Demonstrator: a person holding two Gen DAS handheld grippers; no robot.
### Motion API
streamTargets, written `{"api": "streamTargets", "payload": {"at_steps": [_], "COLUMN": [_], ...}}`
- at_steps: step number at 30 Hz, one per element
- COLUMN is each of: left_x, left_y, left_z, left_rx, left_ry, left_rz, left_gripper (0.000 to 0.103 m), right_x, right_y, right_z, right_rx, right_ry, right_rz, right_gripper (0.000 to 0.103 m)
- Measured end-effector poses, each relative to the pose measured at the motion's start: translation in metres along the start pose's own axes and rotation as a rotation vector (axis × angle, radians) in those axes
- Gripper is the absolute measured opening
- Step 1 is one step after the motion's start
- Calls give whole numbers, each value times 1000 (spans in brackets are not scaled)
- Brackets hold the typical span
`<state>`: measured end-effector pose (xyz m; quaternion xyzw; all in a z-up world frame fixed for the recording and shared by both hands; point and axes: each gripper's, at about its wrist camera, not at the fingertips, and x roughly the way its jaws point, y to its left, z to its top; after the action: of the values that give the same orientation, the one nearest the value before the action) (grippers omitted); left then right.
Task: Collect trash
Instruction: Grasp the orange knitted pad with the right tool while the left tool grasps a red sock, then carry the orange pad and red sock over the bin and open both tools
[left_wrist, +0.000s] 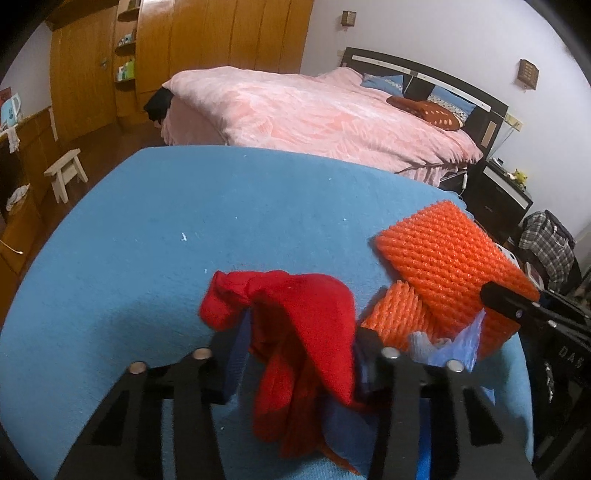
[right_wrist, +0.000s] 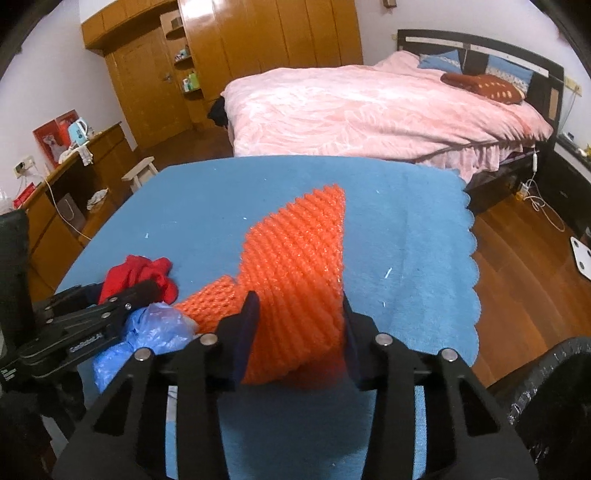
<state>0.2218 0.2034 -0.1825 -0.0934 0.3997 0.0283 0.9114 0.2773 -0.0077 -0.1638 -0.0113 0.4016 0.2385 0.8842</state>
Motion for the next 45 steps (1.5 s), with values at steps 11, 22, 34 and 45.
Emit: {"api": "streamTargets", "payload": {"at_steps": [11,22,34,45], "left_x": [-4,-11,-46,-95], "left_y": [2,0,4,4], "left_z": [1,4,12,22], "left_rx": [2,2,-9,-11], "left_ry": [-5,-22,-103,-188], "left_rz": [4,2,-14,-23], "left_gripper": [20,18,14,14], "right_x": [-10,-18,-42,-76], "right_y": [-1,-5,8,13], "right_z": [2,3,14,24], "right_rx": [-9,-29,-21,-12], "right_ry": [-9,-19,-79,-141], "right_rz": [18,51,134,158], "right_gripper": [47,19,15,15]}}
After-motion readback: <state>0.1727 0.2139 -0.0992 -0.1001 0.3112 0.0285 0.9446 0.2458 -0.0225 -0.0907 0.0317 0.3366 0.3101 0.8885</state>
